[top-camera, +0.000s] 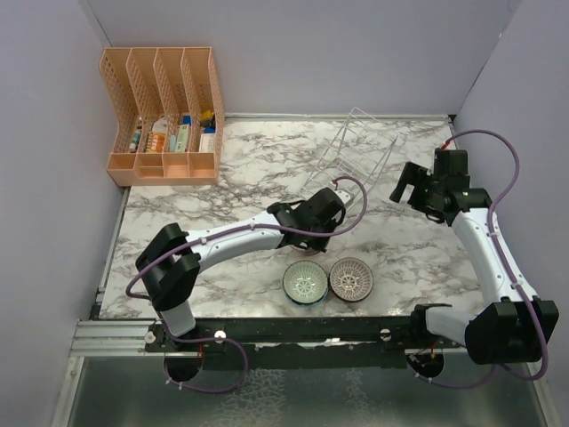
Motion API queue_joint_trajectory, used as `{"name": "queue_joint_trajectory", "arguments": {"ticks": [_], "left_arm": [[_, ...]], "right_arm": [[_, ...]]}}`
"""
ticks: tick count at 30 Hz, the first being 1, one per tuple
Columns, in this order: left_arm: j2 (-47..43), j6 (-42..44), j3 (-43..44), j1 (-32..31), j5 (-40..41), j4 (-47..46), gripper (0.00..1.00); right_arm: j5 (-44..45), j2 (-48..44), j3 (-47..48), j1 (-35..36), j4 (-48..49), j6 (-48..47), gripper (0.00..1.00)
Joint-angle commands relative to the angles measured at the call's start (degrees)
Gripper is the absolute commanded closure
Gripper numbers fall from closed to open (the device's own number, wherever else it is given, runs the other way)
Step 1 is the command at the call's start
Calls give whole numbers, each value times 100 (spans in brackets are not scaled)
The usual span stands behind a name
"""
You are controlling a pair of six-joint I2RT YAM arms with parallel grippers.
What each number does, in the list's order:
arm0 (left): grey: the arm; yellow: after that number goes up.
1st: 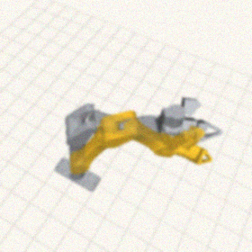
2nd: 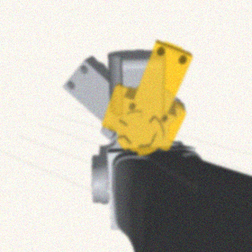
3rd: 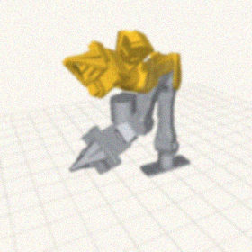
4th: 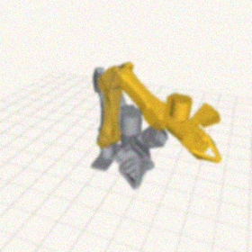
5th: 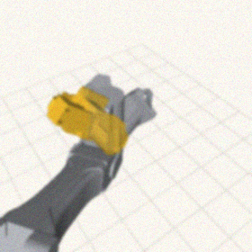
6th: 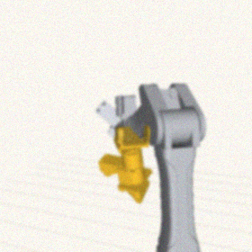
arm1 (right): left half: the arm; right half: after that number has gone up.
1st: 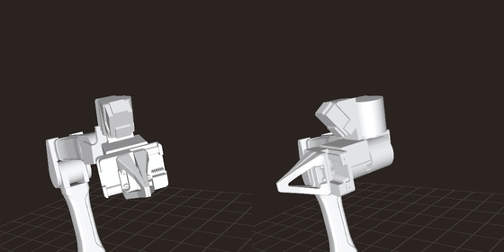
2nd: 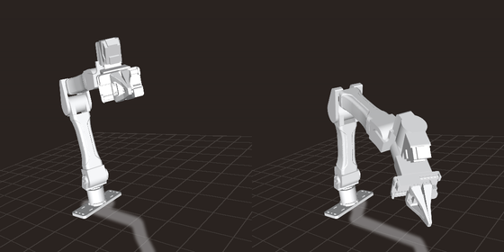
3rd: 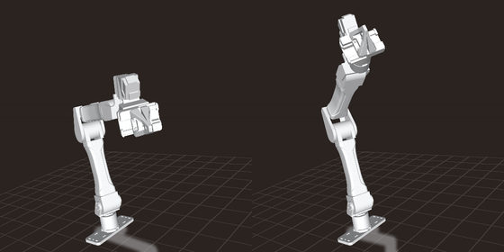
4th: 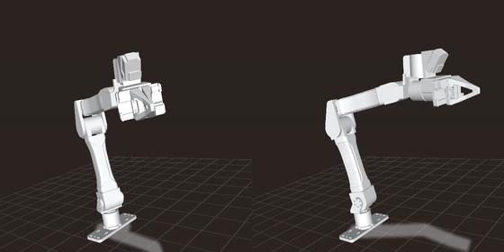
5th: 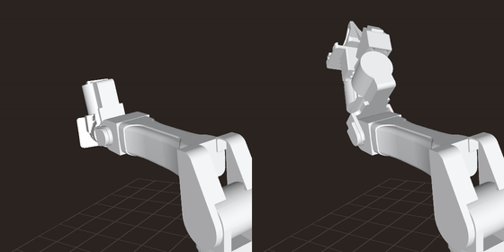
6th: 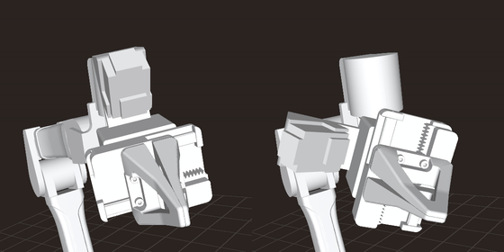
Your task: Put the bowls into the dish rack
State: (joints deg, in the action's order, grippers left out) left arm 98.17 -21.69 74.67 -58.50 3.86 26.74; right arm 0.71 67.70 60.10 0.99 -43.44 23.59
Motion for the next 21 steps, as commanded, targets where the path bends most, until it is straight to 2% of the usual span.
{"name": "queue_joint_trajectory", "arguments": {"ticks": [1, 14, 17, 21], "left_arm": [[-454, 9, 54, -21, -4, 12, 100], [-737, -39, 1302, 23, 482, 87, 100], [-808, -287, 1318, 228, 268, -306, 100], [-986, -1161, 714, 837, -440, -1704, 100]], "right_arm": [[-140, -142, -25, -30, 139, 49, 2], [-243, -111, 4, -31, 99, 116, 3], [-345, -71, 32, -29, 103, 136, 3], [-602, 11, 17, -31, 73, 211, 3]]}}
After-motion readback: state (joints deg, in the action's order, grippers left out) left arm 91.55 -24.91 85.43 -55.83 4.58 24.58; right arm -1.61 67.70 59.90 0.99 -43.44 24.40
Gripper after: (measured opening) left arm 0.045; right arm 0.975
